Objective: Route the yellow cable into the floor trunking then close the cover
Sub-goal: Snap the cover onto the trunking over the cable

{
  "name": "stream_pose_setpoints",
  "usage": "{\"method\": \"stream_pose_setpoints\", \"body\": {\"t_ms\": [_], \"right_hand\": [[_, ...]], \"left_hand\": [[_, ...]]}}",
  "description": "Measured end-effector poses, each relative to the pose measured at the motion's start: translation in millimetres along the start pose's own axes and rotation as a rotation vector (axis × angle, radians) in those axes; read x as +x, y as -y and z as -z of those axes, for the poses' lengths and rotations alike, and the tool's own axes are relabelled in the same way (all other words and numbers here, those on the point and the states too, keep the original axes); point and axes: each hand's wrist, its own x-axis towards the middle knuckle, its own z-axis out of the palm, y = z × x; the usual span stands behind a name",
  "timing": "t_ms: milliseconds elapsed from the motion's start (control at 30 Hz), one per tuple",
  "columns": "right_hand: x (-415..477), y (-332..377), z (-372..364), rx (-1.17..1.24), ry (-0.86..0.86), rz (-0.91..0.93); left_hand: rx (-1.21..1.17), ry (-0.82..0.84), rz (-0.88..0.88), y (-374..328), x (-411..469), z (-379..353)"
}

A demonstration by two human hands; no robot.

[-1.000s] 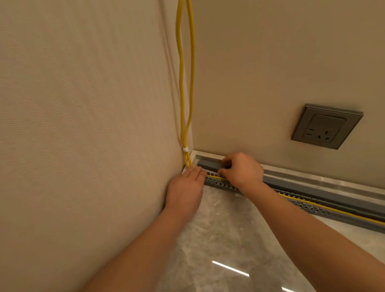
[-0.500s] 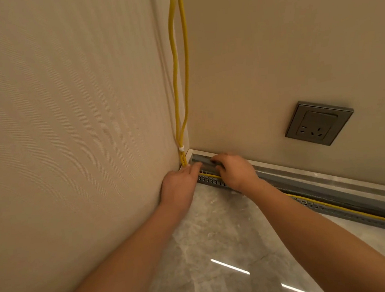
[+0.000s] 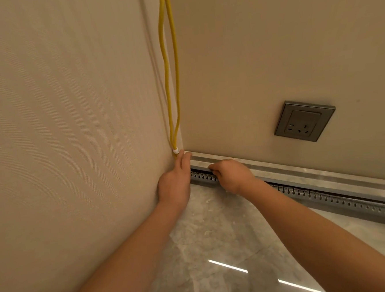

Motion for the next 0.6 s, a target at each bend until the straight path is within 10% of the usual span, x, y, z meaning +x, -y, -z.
{"method": "stream_pose_setpoints", "body": {"t_ms": [600], "right_hand": [[-9.2,-4.3,-2.4,0.042,-0.024,-0.024]], "left_hand": [[-0.103,0.026,-0.011,2.7,0.2,2.9]]}}
